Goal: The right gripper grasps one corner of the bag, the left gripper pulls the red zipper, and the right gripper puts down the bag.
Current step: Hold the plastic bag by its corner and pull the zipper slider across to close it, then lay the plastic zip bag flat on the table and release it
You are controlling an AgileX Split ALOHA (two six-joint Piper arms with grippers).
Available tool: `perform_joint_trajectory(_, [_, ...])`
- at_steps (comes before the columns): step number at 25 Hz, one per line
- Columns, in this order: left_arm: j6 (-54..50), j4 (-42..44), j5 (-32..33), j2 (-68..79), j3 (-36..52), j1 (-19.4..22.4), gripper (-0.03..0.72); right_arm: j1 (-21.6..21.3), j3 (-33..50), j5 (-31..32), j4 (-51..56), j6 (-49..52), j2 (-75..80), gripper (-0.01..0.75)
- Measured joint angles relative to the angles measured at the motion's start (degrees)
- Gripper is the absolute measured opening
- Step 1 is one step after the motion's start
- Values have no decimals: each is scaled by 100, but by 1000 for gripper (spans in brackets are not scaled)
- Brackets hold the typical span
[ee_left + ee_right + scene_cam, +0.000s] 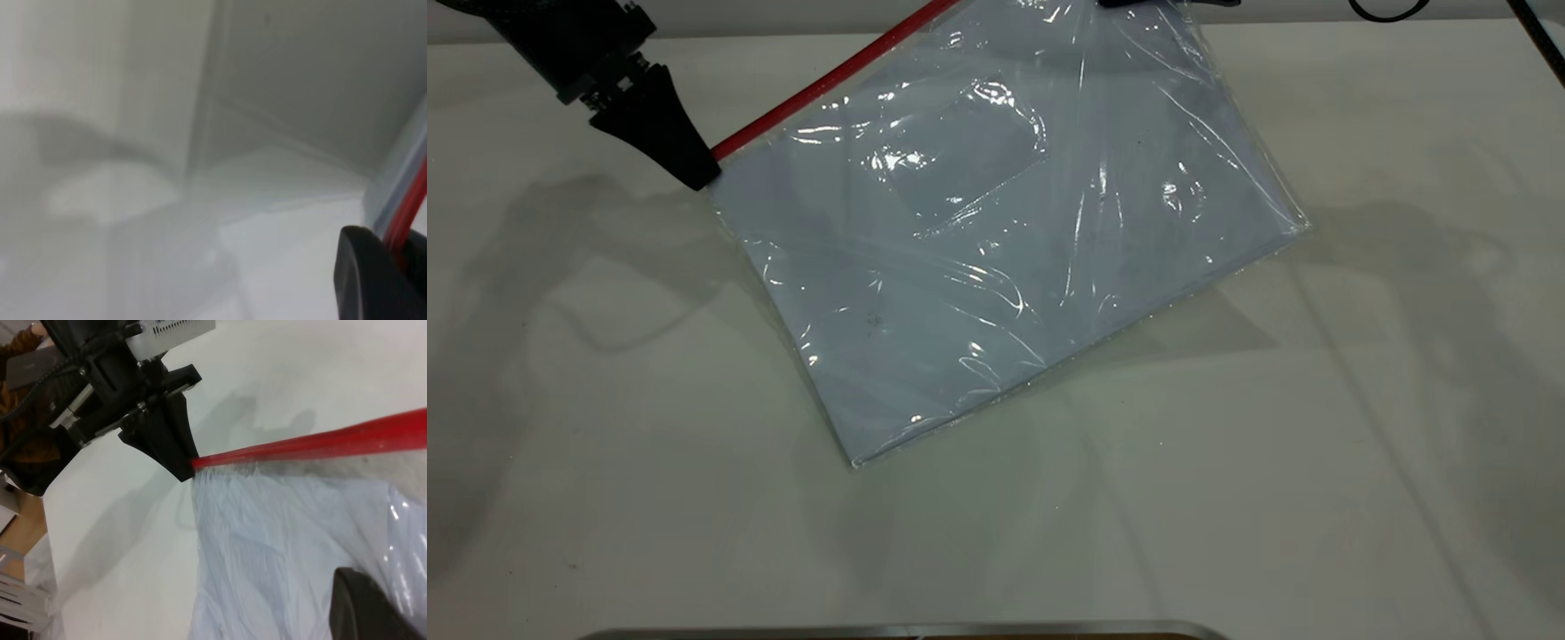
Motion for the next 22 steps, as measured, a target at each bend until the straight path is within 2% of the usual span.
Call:
perform_joint_trajectory(5, [-19,19,0,0,0,0,77,-16,0,0,4,-11,0,34])
perform_joint_trajectory(12, [-19,-405,0,-112,0,27,106,-48,0,-106,4,-14,-6,34])
perform_joint_trajectory(22, [-19,-873,235,-1276,0,38,263,-48,0,-652,-162,13,345,49])
